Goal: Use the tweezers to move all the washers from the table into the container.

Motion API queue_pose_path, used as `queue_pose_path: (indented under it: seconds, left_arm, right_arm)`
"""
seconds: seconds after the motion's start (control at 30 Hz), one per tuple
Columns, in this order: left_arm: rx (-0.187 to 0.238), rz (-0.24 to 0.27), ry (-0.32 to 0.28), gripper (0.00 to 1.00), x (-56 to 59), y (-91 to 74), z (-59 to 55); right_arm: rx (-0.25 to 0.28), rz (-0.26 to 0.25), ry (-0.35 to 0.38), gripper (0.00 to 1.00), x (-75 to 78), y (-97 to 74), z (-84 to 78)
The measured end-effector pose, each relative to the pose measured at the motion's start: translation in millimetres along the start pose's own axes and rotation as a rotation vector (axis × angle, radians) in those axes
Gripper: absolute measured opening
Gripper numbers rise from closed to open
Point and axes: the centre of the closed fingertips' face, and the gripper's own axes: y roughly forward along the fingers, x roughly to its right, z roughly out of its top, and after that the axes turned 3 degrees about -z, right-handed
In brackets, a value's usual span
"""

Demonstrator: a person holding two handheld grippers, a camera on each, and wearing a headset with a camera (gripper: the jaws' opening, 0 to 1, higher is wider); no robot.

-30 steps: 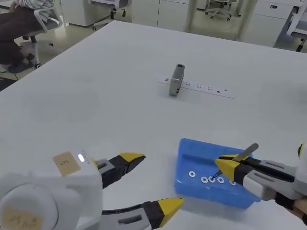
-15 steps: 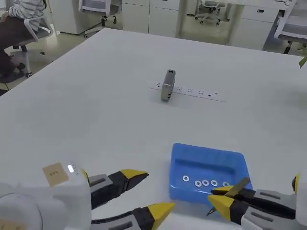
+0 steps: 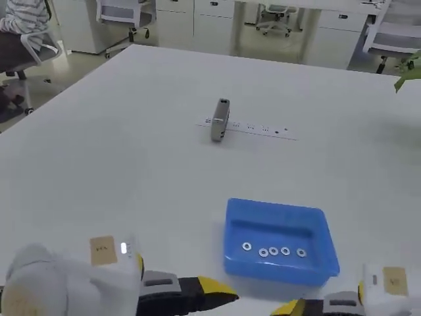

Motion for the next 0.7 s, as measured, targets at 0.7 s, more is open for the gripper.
queue_pose_path:
  seconds: [0.7]
  left_arm:
    - [-0.187,-0.171,0.192,0.00,20.5,25.7,-1.7]
  right_arm:
    - [-0.110,0.029,-0.175,0.03,-15.6,9.4,-2.4]
